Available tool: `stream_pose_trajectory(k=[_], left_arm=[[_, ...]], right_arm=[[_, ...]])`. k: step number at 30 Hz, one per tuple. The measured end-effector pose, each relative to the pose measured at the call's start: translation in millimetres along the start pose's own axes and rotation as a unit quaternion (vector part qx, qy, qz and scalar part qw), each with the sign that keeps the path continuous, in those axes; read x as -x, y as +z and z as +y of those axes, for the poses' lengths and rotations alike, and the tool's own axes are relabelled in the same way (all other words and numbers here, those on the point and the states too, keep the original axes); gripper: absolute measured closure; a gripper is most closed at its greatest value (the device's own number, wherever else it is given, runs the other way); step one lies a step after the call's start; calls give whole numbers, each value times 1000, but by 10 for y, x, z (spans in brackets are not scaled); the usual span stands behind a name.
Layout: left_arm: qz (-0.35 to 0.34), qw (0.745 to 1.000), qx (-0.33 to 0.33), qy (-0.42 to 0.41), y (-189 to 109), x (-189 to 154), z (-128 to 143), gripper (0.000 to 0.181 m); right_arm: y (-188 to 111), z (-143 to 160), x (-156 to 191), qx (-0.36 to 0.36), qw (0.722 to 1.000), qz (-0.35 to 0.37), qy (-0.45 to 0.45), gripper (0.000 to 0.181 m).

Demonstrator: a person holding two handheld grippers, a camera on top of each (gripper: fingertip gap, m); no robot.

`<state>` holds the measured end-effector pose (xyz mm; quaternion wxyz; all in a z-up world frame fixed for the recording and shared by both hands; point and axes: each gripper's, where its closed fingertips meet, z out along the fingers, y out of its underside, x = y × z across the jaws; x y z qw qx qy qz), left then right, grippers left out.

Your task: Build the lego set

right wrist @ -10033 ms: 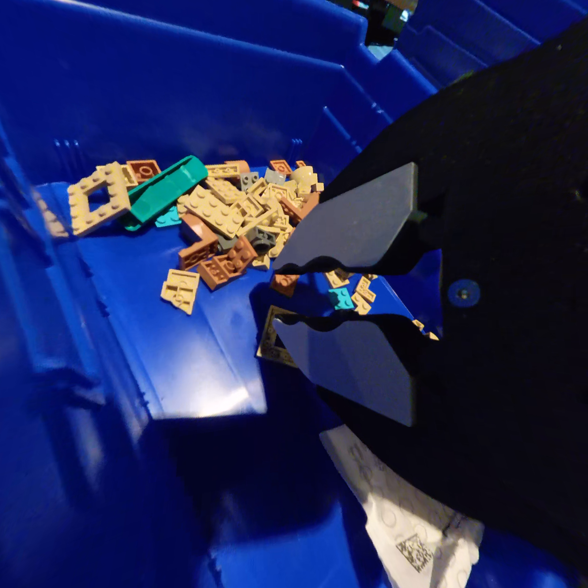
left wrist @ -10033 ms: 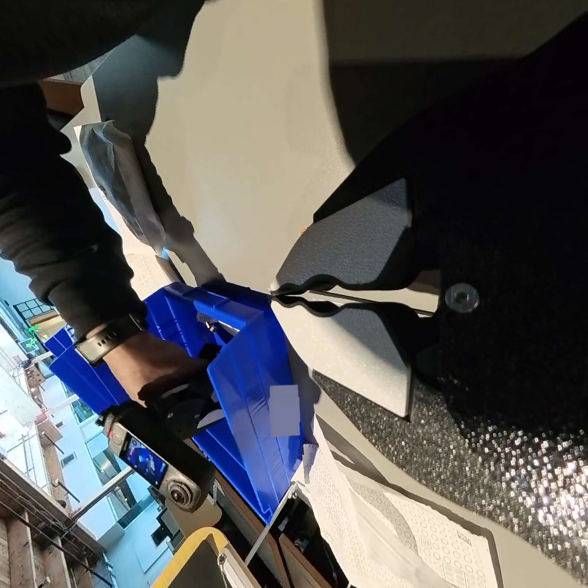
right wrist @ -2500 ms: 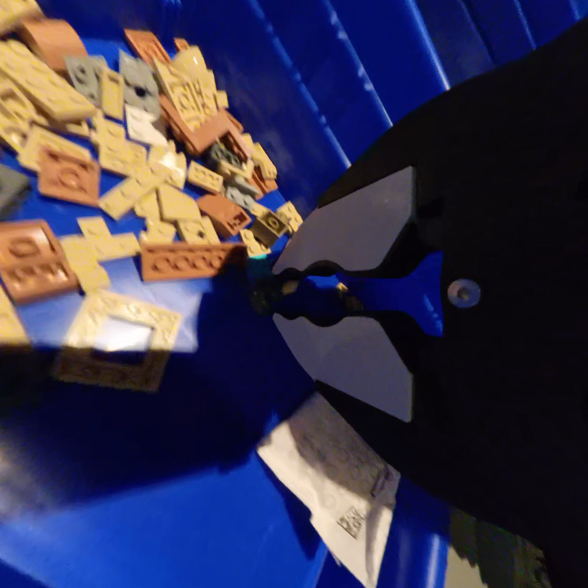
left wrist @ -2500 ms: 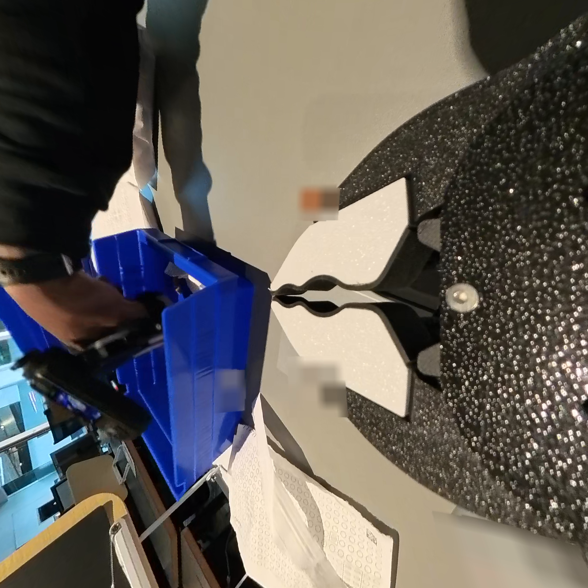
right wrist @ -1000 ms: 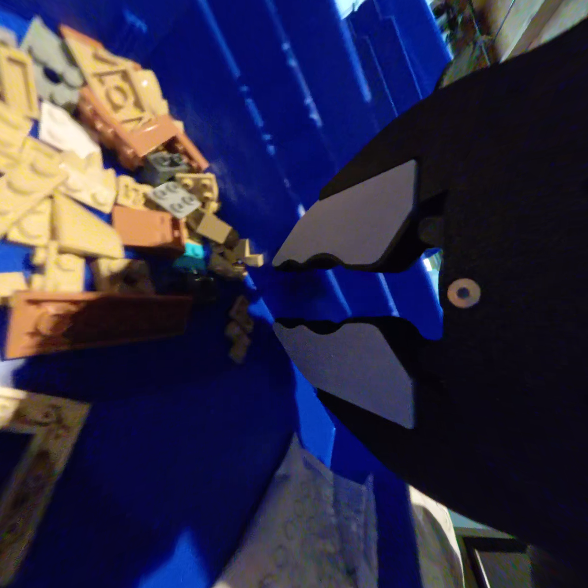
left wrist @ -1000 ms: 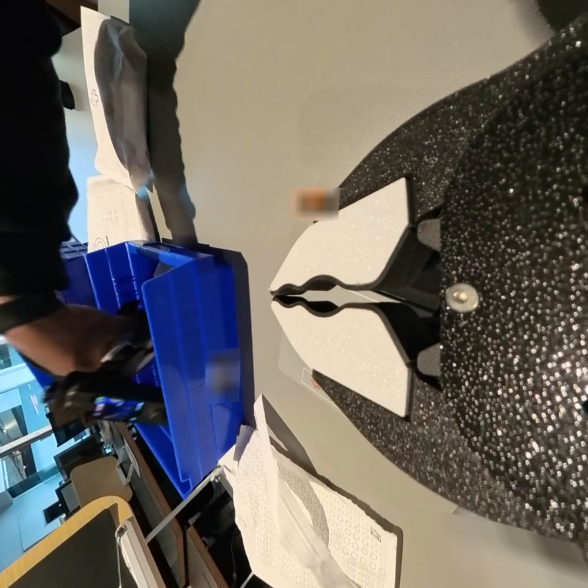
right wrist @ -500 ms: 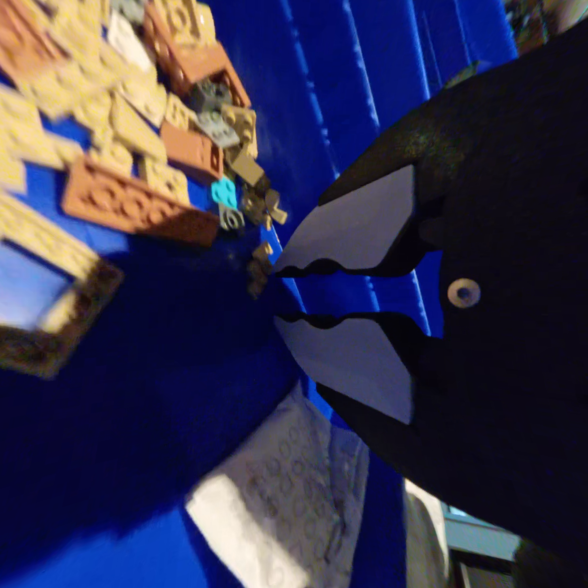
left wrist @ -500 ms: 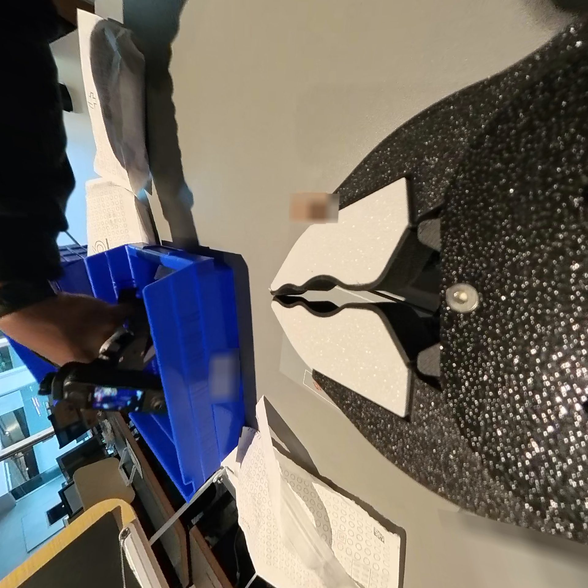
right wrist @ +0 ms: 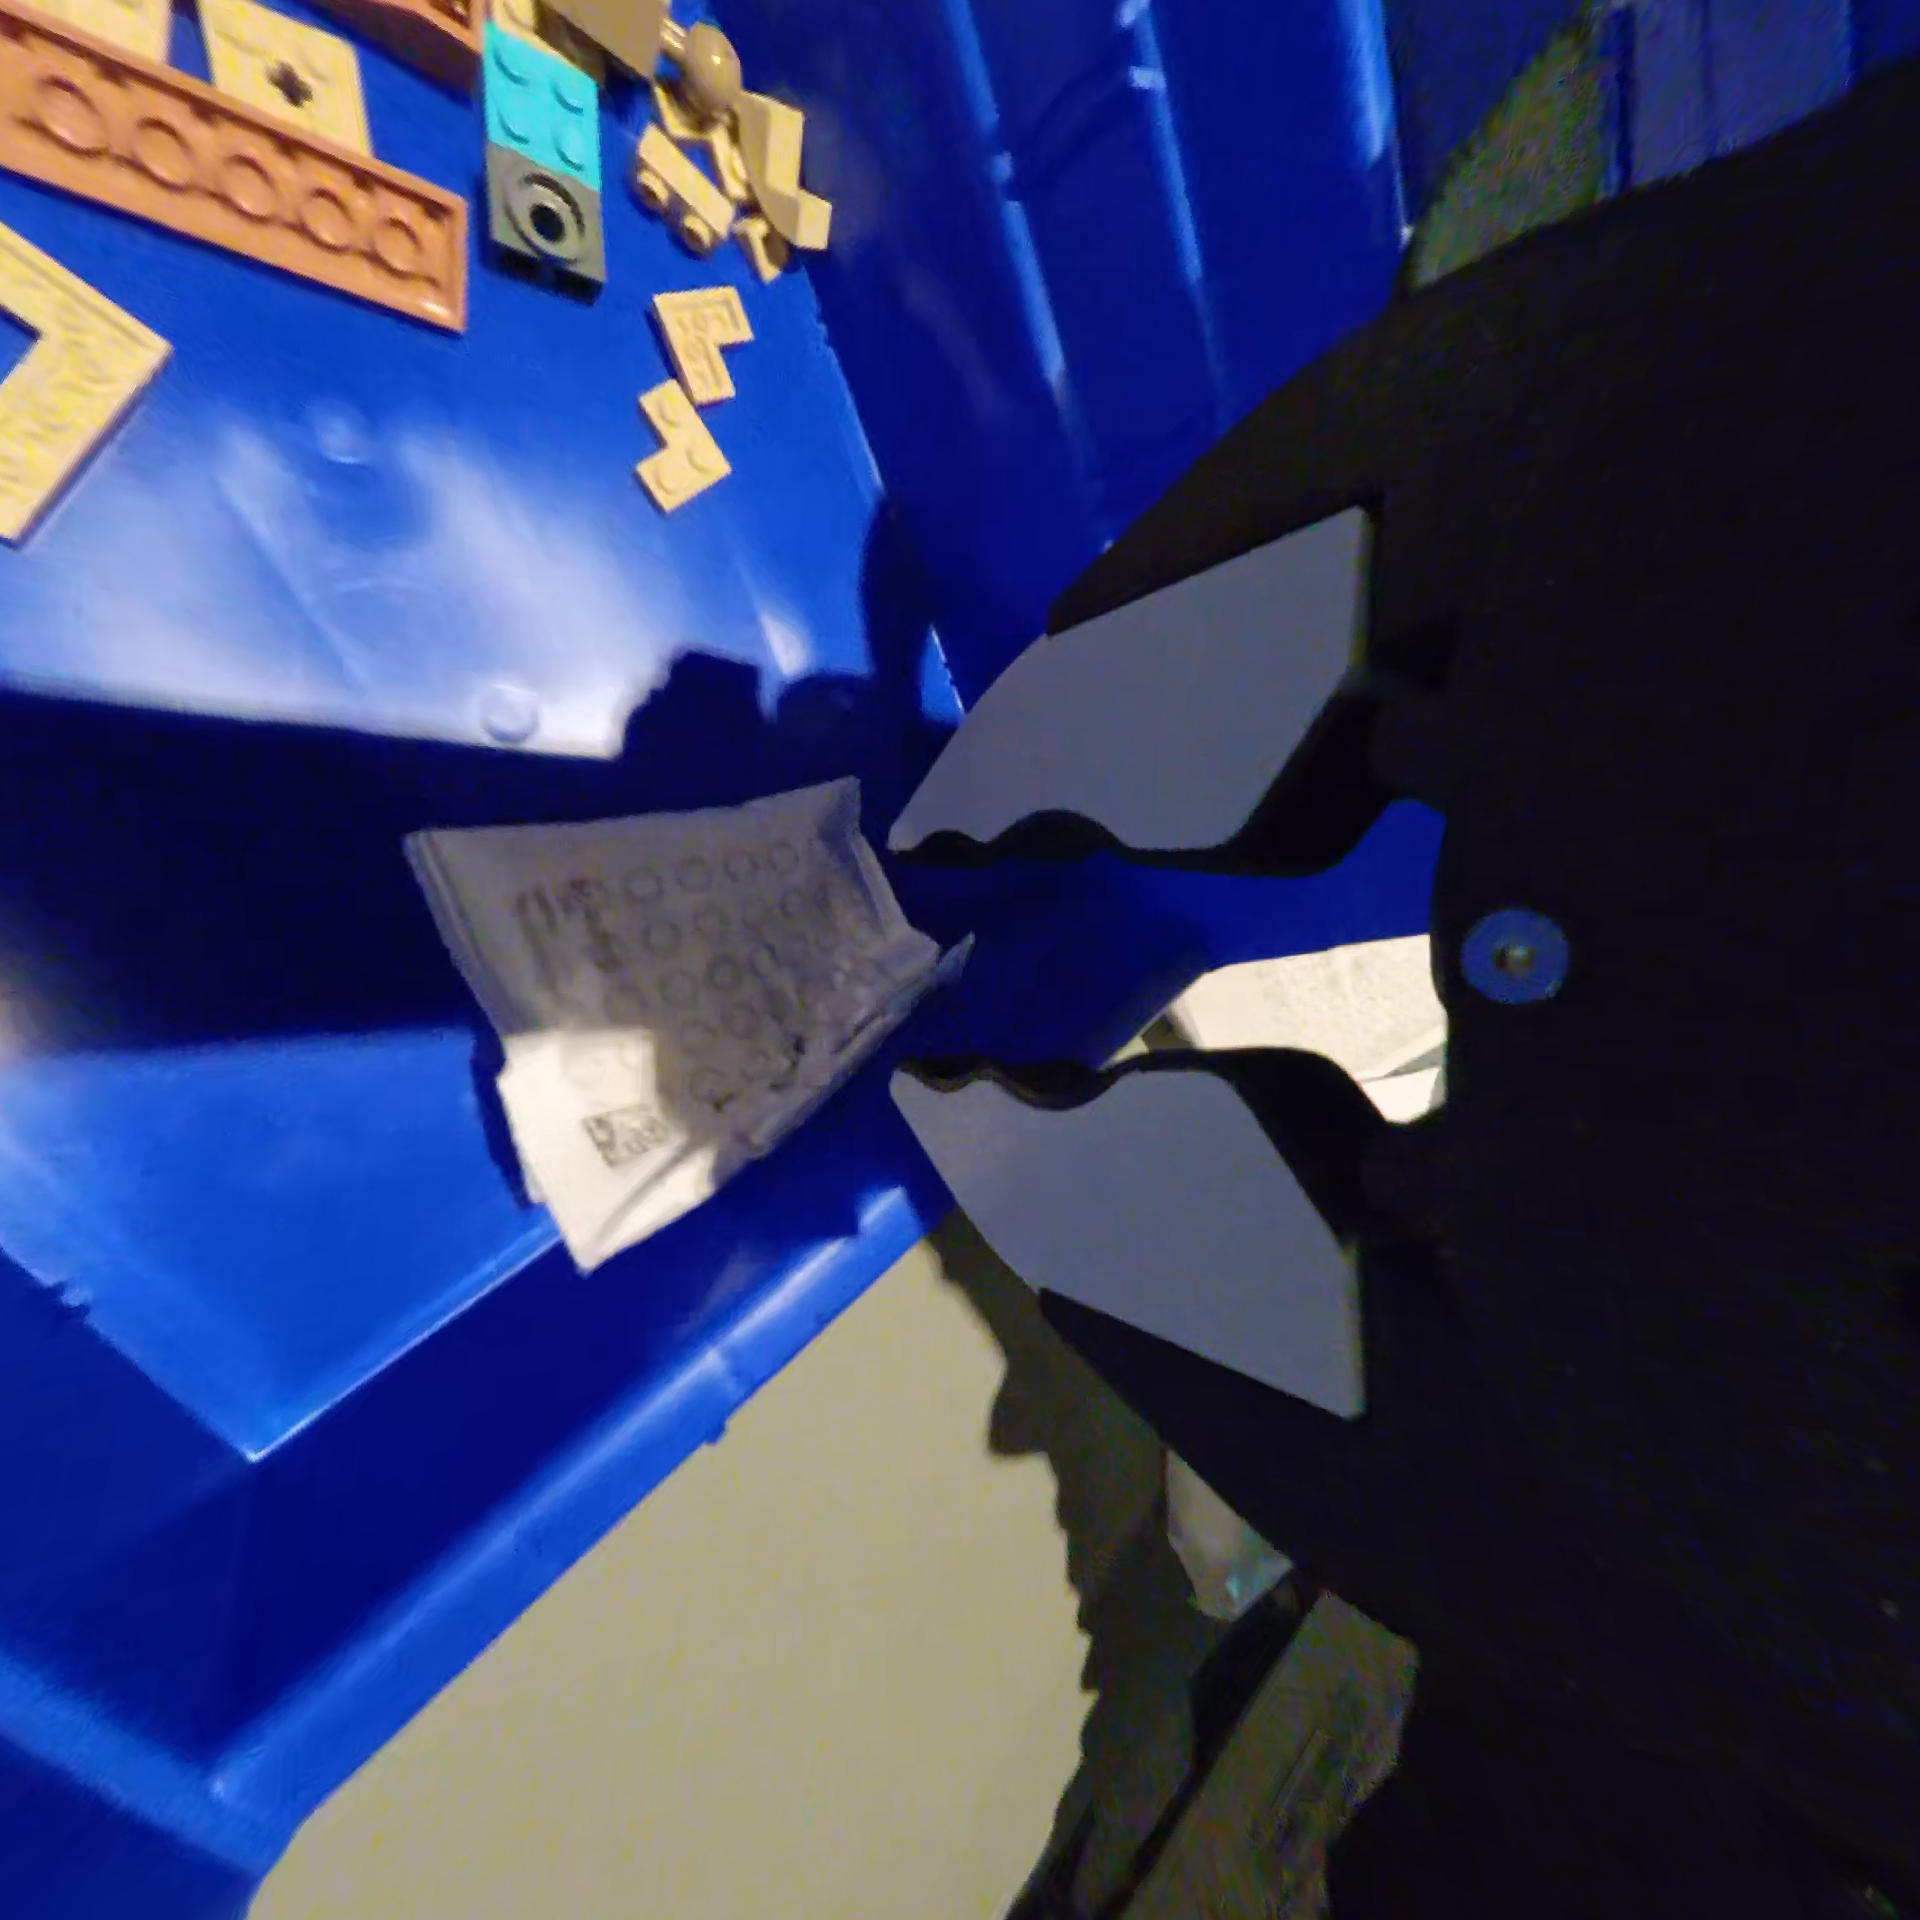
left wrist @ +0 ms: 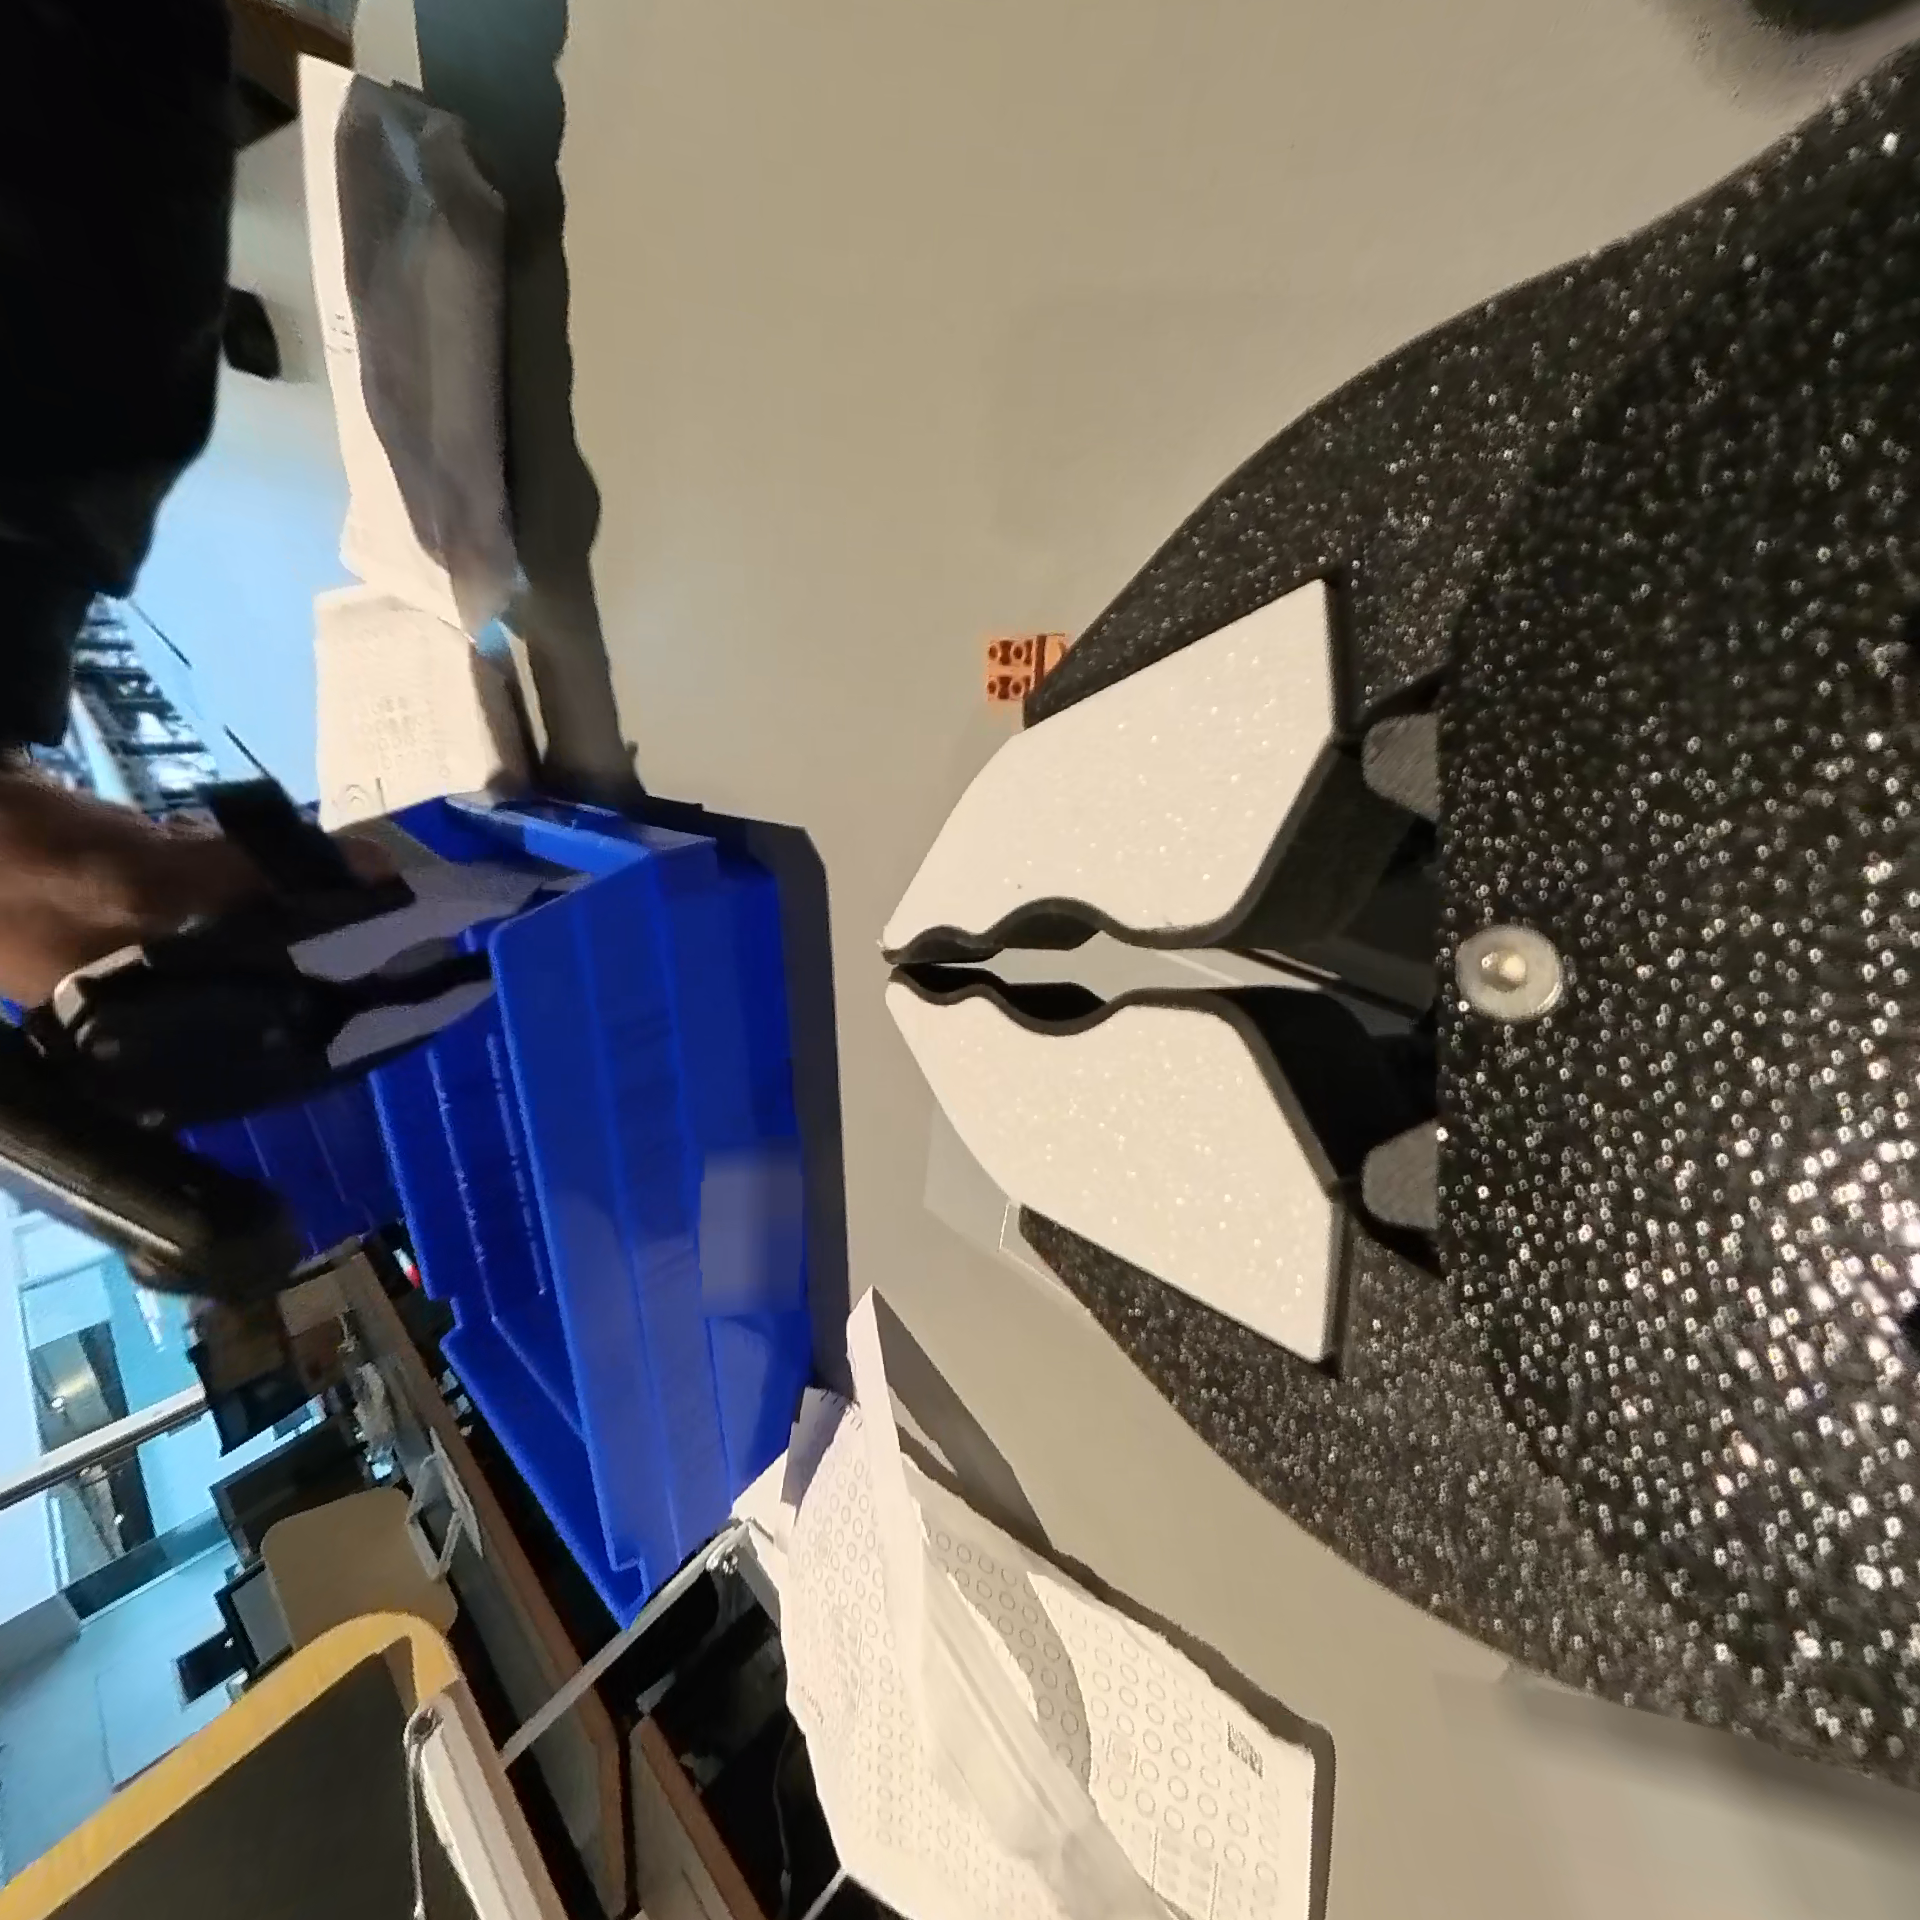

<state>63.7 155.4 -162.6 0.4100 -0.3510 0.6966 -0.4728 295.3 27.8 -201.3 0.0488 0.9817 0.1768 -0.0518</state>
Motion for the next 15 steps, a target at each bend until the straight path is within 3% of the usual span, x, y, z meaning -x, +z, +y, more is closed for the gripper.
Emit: stream_pose_trajectory(k=[1, 4, 8, 13, 15], left_arm=[[-1, 1000, -3, 0, -1, 7, -7, 181], [0, 1000, -2, 7, 9, 7, -2, 181], [-4, 1000, 1, 19, 28, 12, 9, 181], [-9, 1000, -1, 18, 35, 44, 8, 181], [-11, 1000, -2, 16, 35, 54, 5, 181]], right_arm=[[-28, 13, -4, -6, 1000, -7, 3, 147], [-86, 66, -59, -8, 1000, -12, 16, 146], [72, 166, -62, 50, 999, -15, 1, 147], [147, 66, 10, 42, 998, -27, -28, 176], [119, 5, -10, 26, 999, -11, -41, 179]])
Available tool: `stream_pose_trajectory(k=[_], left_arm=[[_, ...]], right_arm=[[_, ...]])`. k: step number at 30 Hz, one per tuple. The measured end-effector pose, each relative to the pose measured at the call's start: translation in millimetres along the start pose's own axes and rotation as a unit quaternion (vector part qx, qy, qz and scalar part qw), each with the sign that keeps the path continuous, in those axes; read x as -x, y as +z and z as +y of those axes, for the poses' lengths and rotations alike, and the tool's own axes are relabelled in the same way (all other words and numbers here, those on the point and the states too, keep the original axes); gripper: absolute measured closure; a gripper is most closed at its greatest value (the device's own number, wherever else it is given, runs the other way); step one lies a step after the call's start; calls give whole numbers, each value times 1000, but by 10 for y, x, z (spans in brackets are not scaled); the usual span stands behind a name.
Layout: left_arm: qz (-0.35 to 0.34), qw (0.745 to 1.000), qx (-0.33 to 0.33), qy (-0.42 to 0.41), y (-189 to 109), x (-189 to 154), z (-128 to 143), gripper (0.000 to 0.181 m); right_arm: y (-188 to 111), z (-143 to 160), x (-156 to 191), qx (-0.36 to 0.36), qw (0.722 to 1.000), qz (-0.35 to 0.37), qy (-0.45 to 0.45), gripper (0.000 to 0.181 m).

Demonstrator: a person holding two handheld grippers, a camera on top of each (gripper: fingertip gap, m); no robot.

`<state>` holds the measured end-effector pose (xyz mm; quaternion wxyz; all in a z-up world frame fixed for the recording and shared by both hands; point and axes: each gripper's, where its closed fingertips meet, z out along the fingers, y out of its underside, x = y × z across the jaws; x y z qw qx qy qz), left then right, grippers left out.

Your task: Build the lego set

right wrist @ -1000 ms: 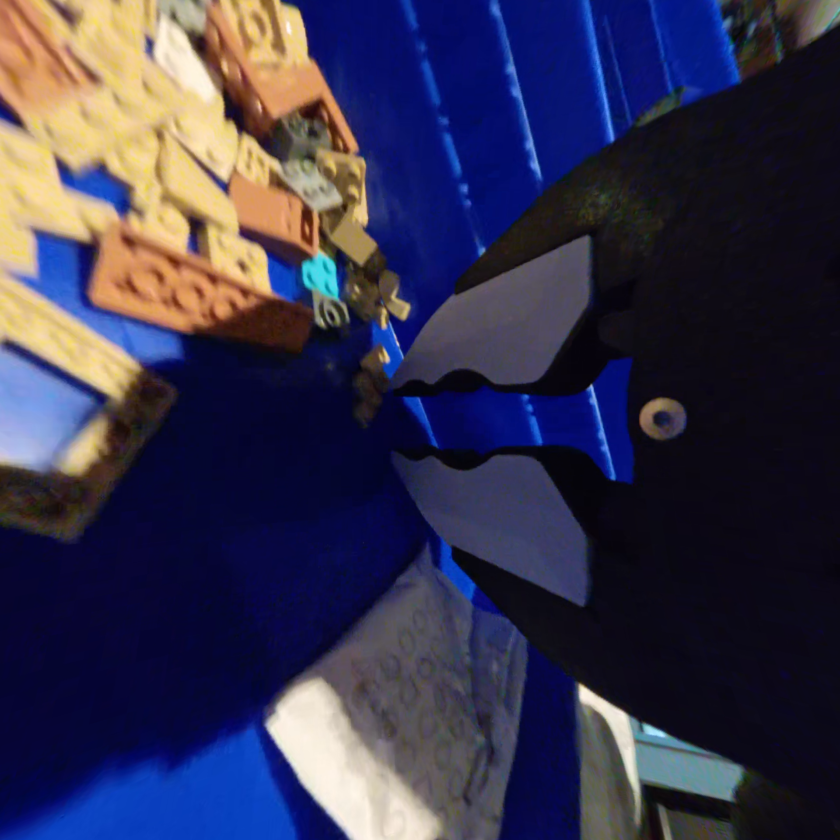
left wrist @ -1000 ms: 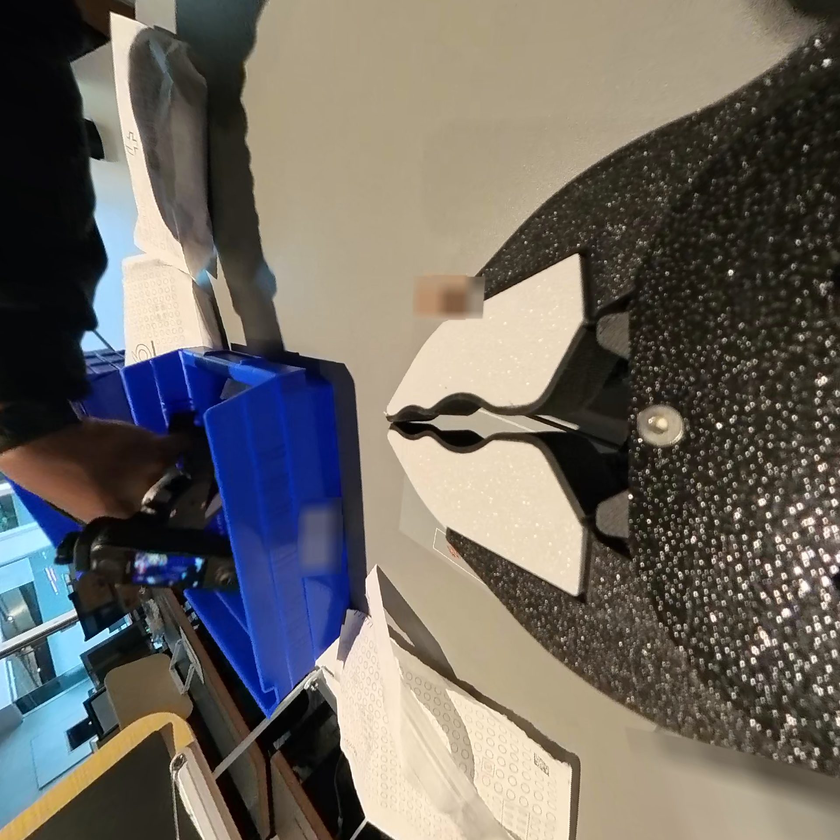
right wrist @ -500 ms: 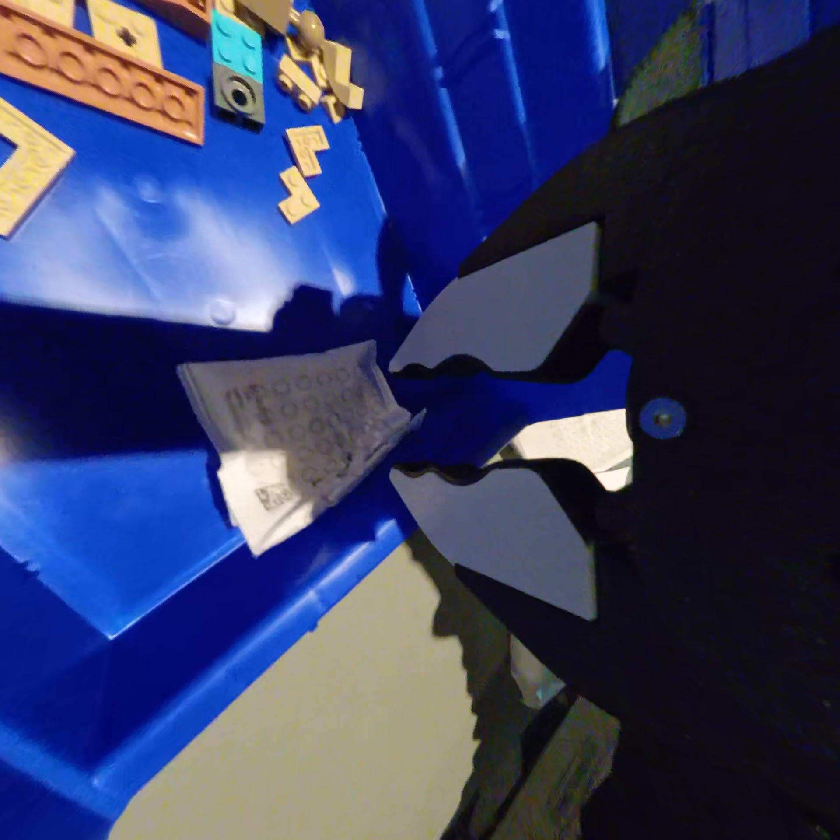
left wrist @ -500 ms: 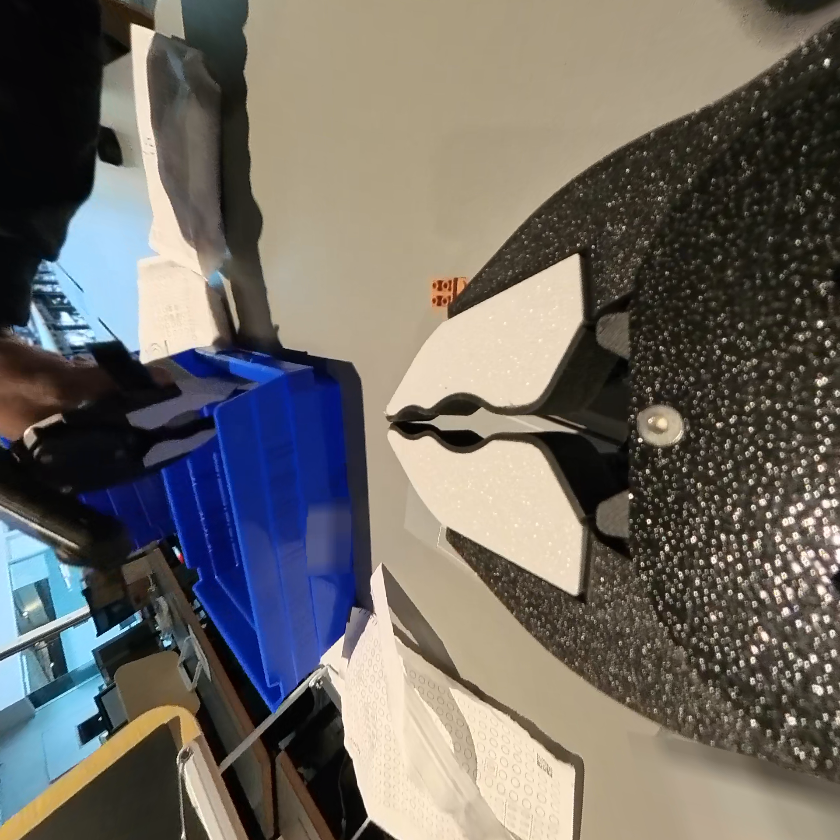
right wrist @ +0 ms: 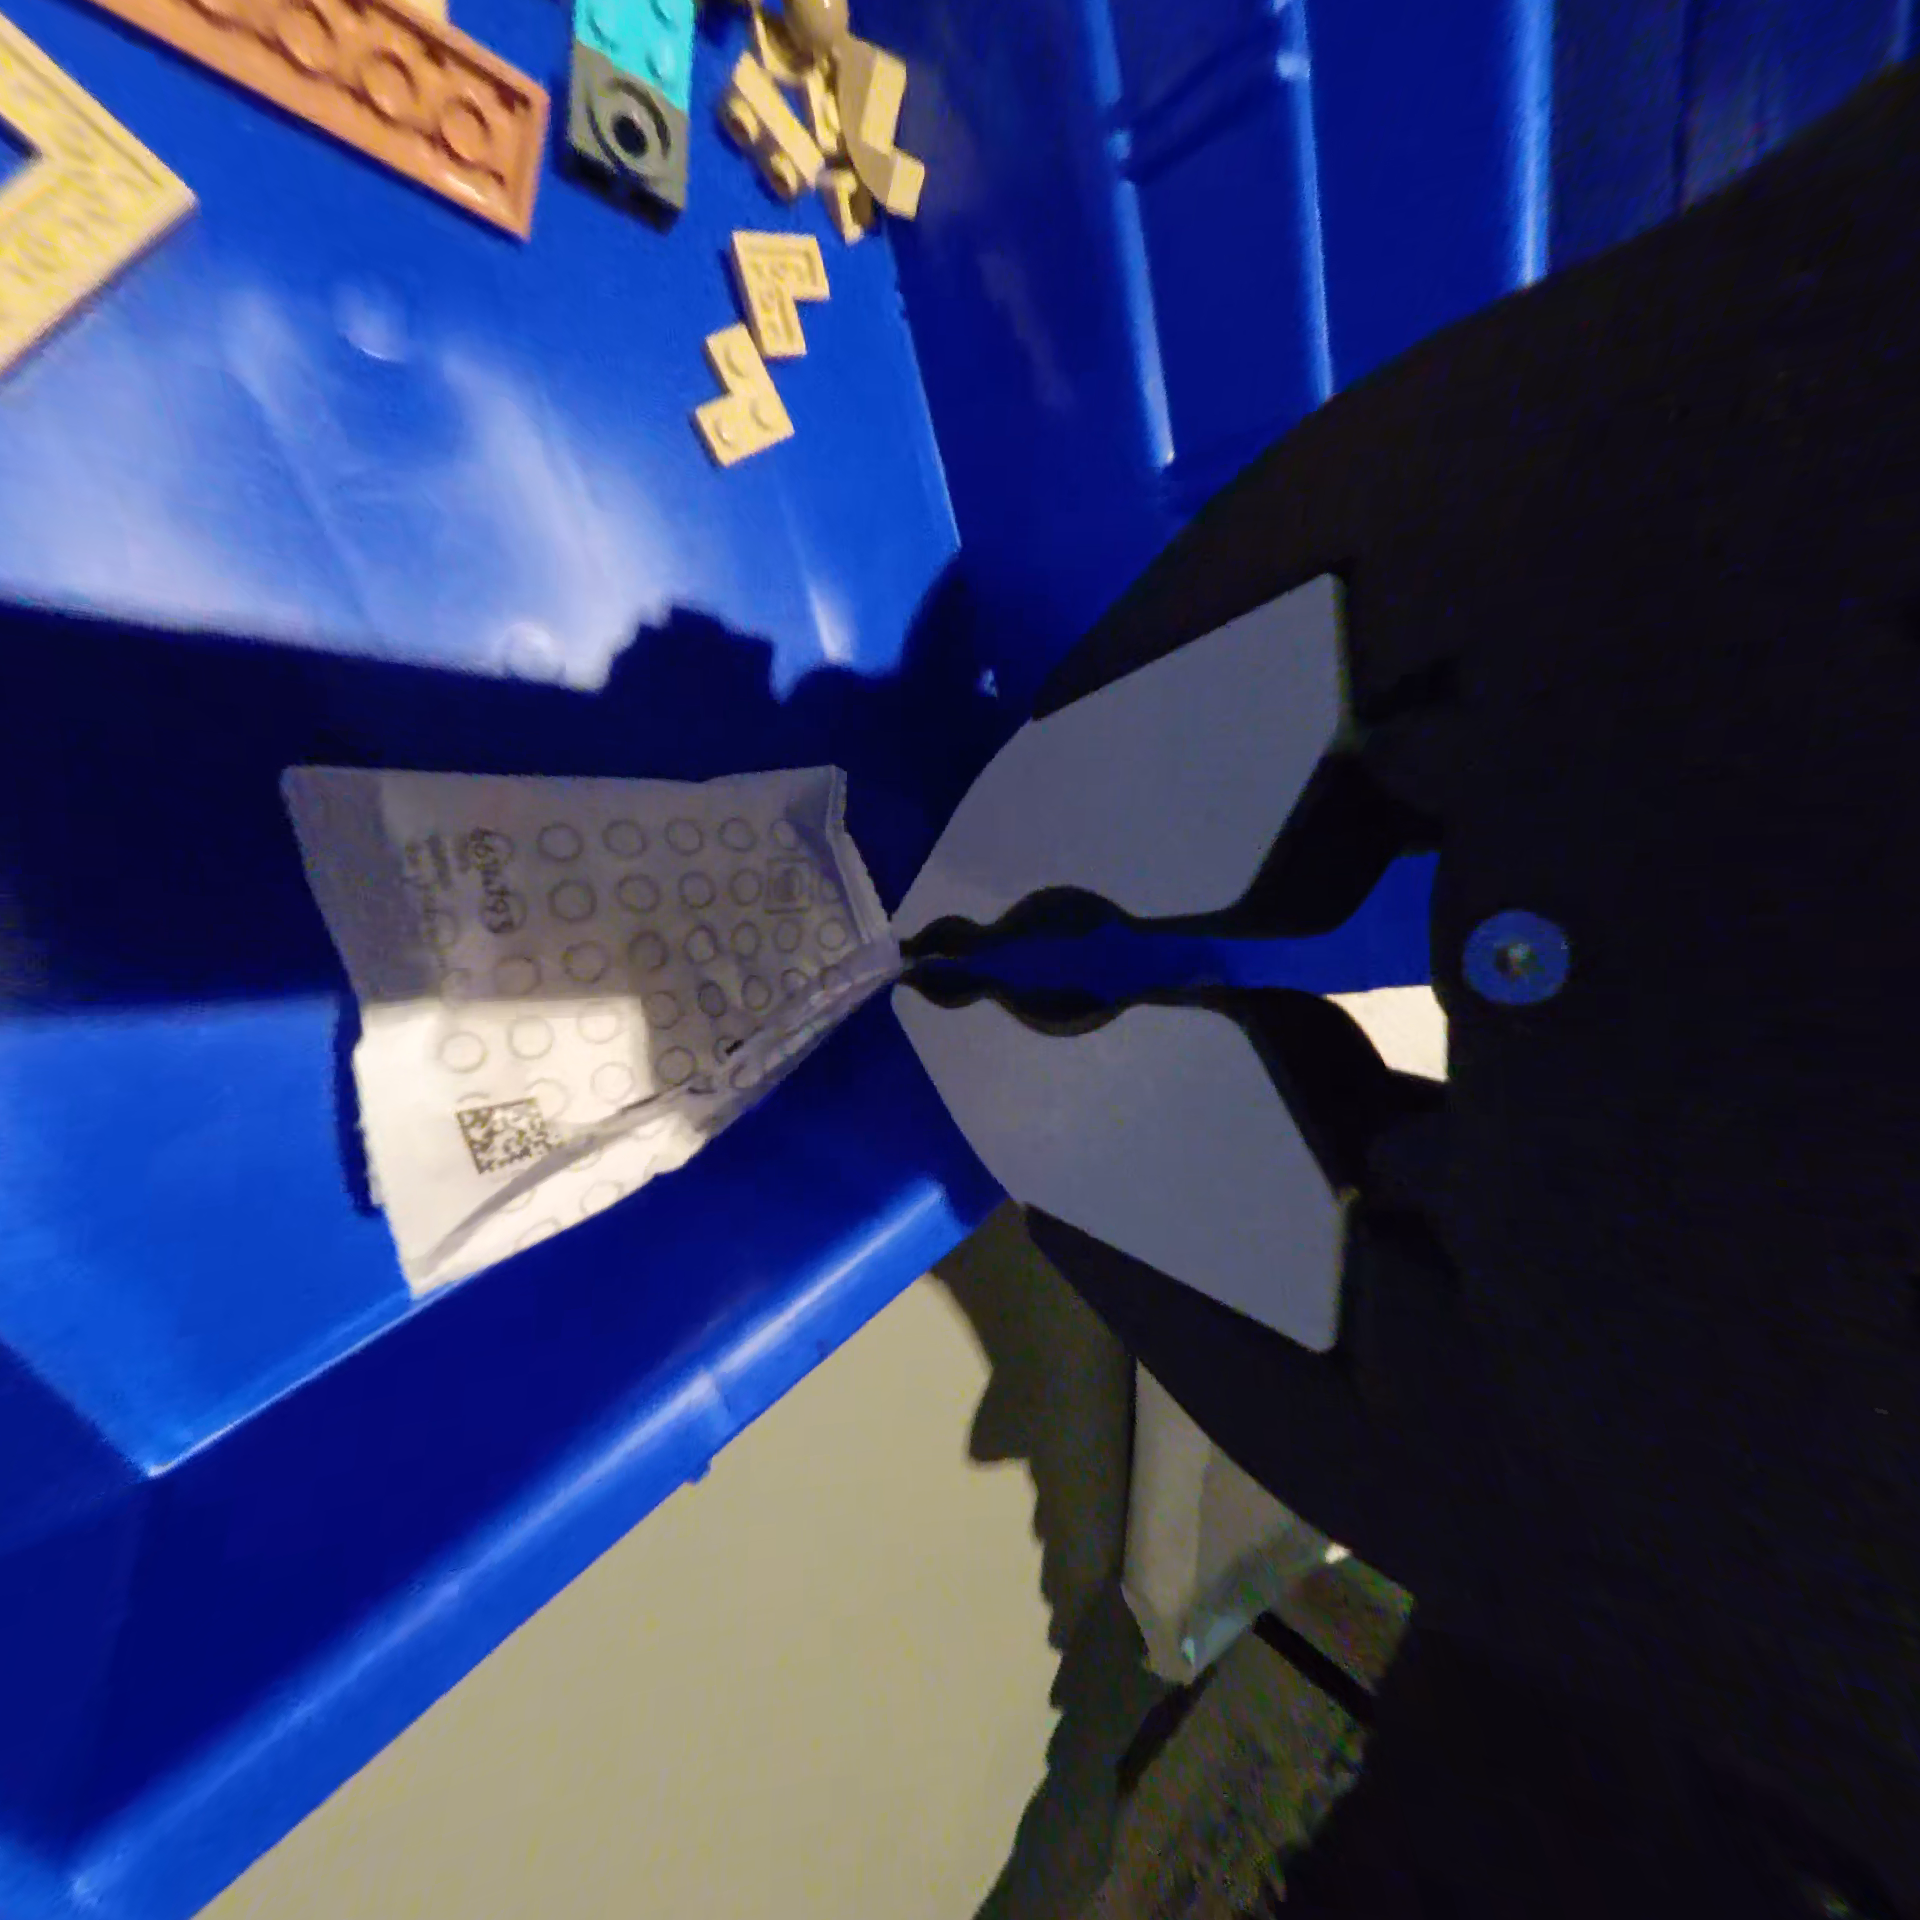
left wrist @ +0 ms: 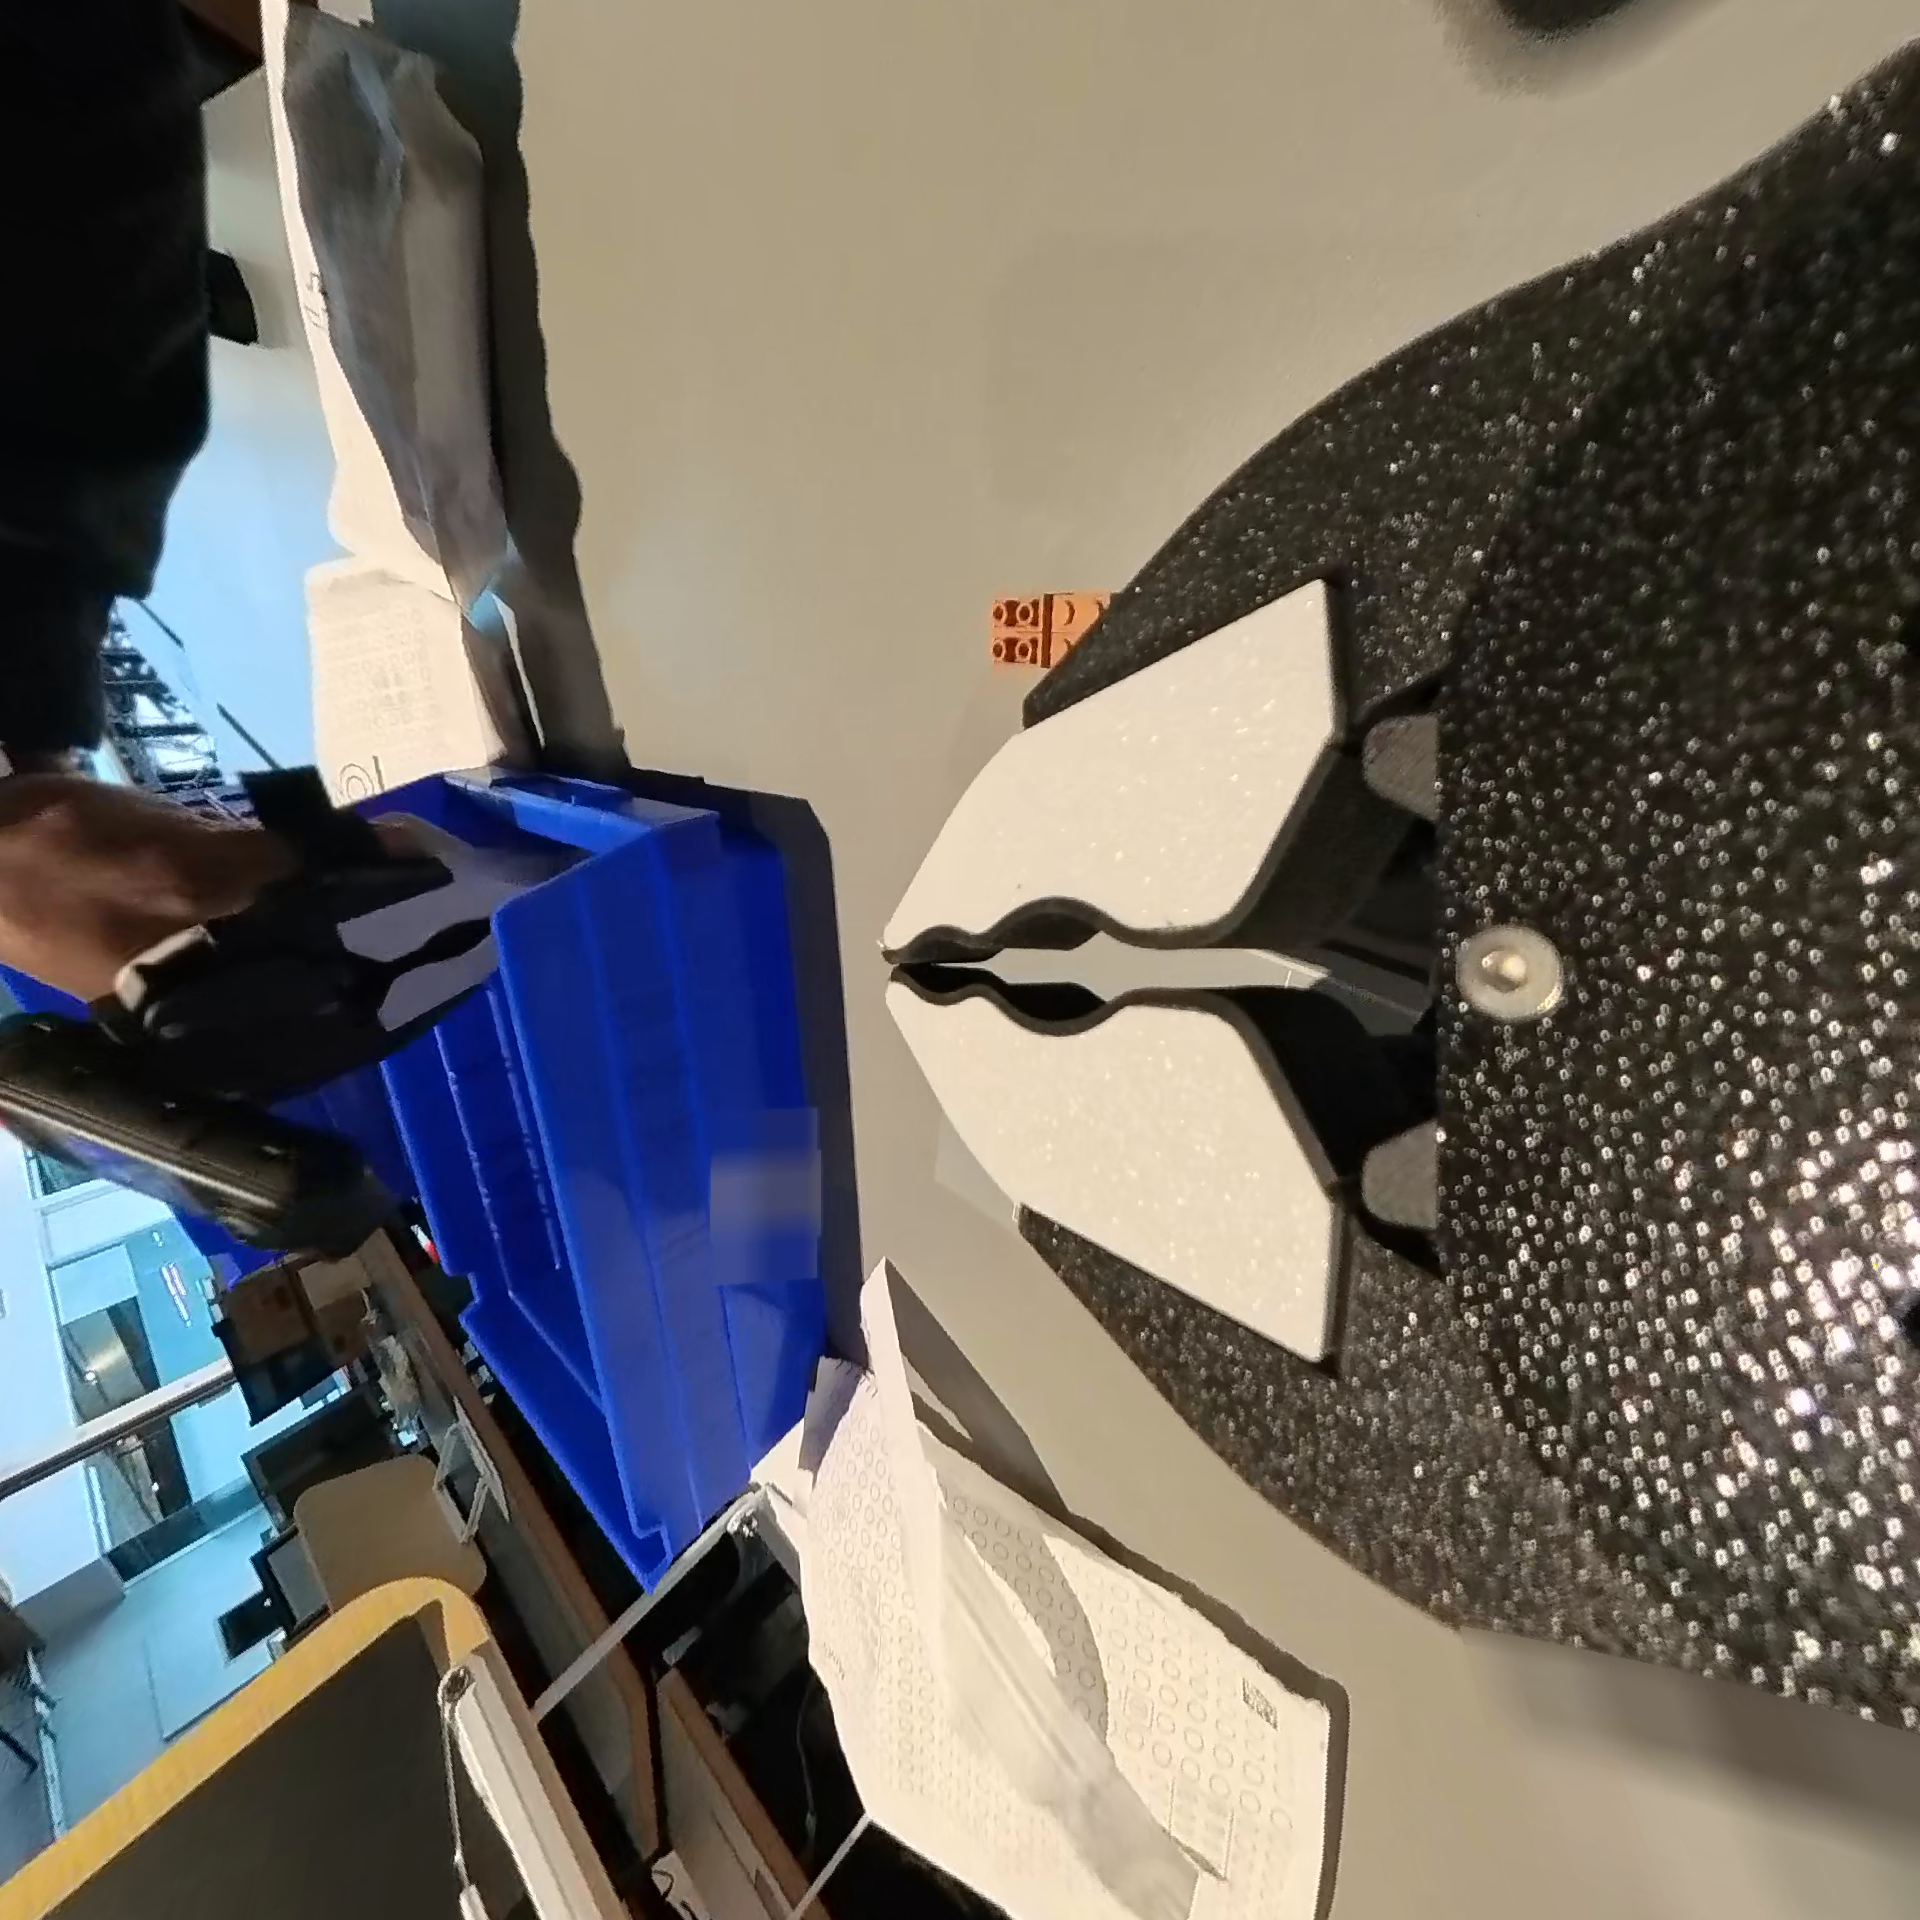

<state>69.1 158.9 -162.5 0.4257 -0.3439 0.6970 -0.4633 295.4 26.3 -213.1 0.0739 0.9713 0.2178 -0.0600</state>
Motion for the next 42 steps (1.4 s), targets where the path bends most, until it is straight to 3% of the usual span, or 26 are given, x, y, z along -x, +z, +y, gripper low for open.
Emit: stream_pose_trajectory(k=[8, 16, 18, 22, 25, 30, 36, 42], left_arm=[[16, 998, -11, -52, 51, -21, -98, 181], [49, 995, -33, -82, 184, 207, -635, 181], [70, 993, -24, -97, 317, 323, -786, 181], [114, 985, 25, -126, 759, 584, -958, 161], [135, 978, 78, -140, 1168, 750, -953, 148], [174, 960, 157, -156, 1764, 890, -832, 141], [239, 931, 253, -108, 2061, 776, -737, 136], [287, 911, 256, -146, 2235, 798, -801, 132]], right_arm=[[-331, -181, -240, -75, 983, 163, -23, 180], [-587, -338, -96, -147, 976, 162, 12, 180], [-624, -334, -102, -142, 975, 169, 24, 181], [-630, -323, -95, -132, 973, 188, 28, 181], [-633, -353, -100, -142, 966, 217, 3, 181], [-697, -357, -92, -146, 951, 267, -57, 181], [-921, -219, -169, -162, 926, 330, -84, 181], [-1144, -185, -202, -186, 887, 402, -129, 181]])
